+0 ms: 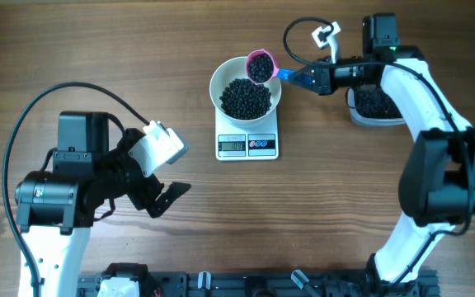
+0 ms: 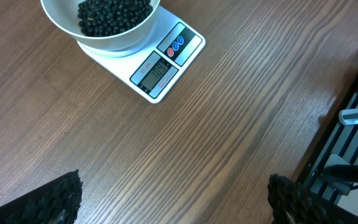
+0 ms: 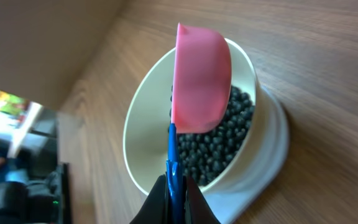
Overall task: Scoop item into bowl and weigh 150g on scale
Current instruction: 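Tilt the scoop with the right gripper to pour beans into the bowl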
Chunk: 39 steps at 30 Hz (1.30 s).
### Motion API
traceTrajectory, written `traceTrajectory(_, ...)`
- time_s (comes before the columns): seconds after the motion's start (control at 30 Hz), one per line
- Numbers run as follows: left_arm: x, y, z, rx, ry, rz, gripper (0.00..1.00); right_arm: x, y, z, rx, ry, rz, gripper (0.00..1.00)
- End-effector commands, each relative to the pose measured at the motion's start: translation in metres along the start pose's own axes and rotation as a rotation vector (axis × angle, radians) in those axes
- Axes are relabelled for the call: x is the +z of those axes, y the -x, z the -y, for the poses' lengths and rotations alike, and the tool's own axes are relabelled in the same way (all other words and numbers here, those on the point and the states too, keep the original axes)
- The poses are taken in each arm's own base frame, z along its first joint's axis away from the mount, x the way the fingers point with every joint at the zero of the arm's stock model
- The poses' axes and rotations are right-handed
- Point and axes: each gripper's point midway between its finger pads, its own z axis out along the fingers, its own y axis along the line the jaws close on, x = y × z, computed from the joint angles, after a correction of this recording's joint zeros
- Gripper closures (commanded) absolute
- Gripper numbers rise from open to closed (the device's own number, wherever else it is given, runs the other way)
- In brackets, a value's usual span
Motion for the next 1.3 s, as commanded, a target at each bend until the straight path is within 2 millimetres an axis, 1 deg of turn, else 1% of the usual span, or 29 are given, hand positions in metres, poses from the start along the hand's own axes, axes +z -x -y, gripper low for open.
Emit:
traceTrajectory(0.0,-0.004,0.006,-0.001,0.037,0.010,0.015,0.00,-0.016,0.011,-0.007,-0.115,-0.103,-0.001,0.96)
traceTrajectory(0.07,-0.004,0.006,-0.001,0.037,0.010,0.015,0.00,-0.017,0.010,-0.010,-0.127,-0.105,-0.008,0.96)
traceTrajectory(0.17,-0.004,0.006,-0.001,0.037,0.010,0.015,0.00,-0.014,0.003,-0.007,-0.120,-0.135,-0.041,0.96)
traceTrajectory(0.3,-0.004,0.006,-0.001,0.037,0.010,0.015,0.00,-0.002,-0.011,-0.009,-0.179,-0.172,-0.127,0.96)
traceTrajectory(0.4,-0.004,0.006,-0.001,0.037,0.010,0.015,0.00,0.007,-0.016,-0.013,-0.193,-0.186,-0.162,0.96)
traceTrajectory(0.57,-0.004,0.006,-0.001,0.037,0.010,0.015,0.00,0.017,-0.016,-0.019,-0.224,-0.181,-0.176,0.96)
traceTrajectory(0.73,-0.004,0.006,-0.001,0.037,0.010,0.015,0.00,0.018,-0.019,-0.012,-0.232,-0.239,-0.206,0.96)
traceTrajectory(1.27,-0.004,0.006,-0.001,0.037,0.010,0.015,0.00,0.019,-0.016,-0.011,-0.242,-0.242,-0.197,0.96)
